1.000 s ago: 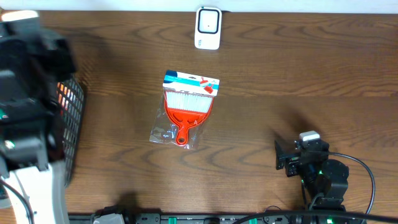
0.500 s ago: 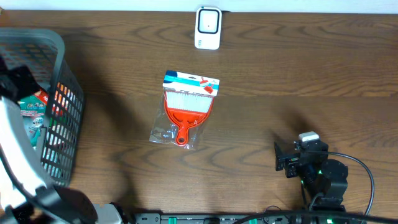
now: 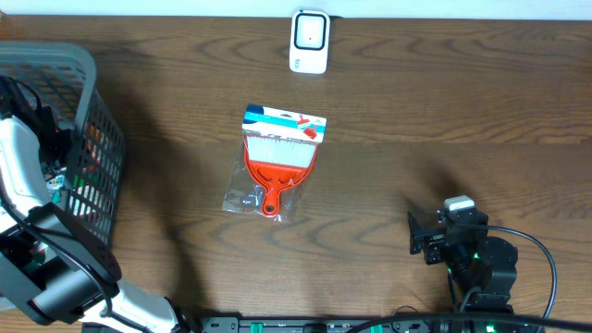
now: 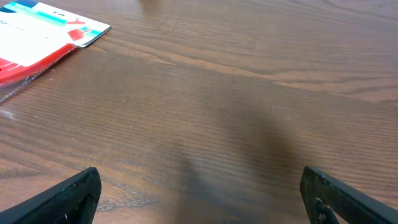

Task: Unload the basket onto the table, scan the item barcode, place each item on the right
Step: 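Move the left gripper back into the basket above the green-lidded jar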

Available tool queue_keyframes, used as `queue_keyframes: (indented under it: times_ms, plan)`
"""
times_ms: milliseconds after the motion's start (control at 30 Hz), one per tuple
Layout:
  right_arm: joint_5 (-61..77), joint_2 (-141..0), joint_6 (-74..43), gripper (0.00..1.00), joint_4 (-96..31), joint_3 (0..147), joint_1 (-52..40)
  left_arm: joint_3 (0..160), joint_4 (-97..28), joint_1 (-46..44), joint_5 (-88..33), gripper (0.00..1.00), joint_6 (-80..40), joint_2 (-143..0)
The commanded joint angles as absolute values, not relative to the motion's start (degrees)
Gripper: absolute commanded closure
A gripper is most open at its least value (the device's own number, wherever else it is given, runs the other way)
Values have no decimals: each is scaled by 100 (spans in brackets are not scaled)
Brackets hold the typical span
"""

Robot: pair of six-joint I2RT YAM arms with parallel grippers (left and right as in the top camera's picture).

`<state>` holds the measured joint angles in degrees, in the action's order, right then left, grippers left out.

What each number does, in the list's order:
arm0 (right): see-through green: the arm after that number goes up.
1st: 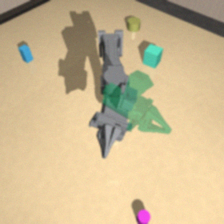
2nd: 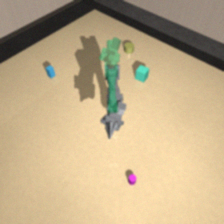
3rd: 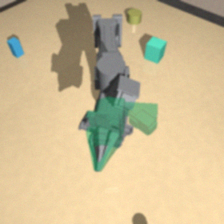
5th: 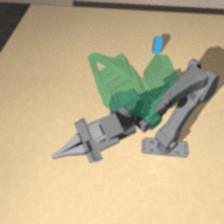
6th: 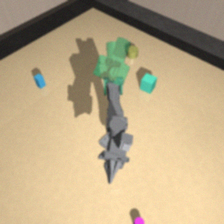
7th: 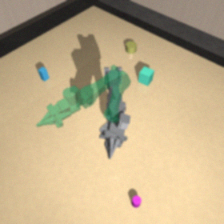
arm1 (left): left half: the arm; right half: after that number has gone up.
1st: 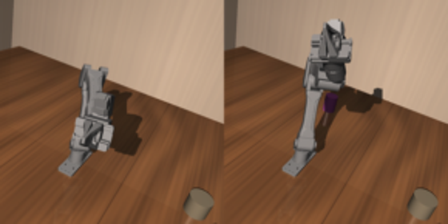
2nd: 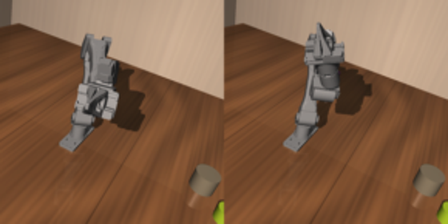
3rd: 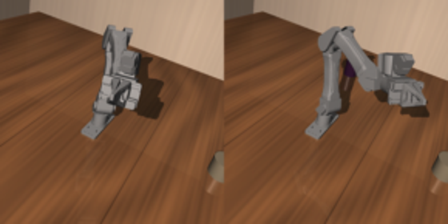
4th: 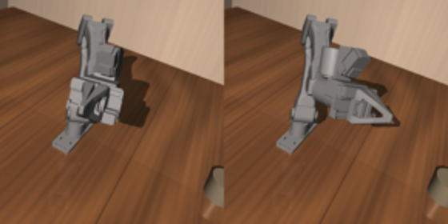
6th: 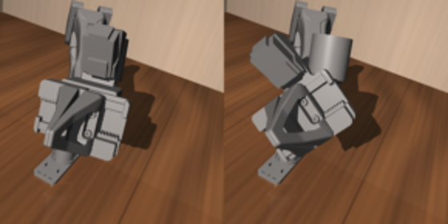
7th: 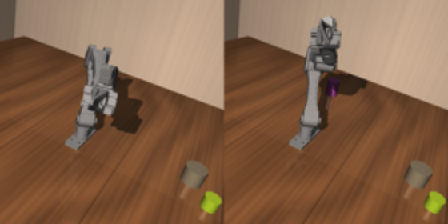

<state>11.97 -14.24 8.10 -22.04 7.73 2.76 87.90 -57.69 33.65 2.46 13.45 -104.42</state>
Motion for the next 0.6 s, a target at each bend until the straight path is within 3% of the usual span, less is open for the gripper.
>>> queue_keyframes:
  times_ms: [0,300,567]
  plan:
    - [1186,-1422,775,1,-2189,775,292,8906,-5942,3380,183,19,1393,-10431]
    - [1186,-1422,775,1,-2158,775,292,8884,-6469,3380,-257,19,1393,-10438]
    - [1186,-1422,775,1,-2147,775,292,8578,-6215,3380,-257,19,1590,-10453]
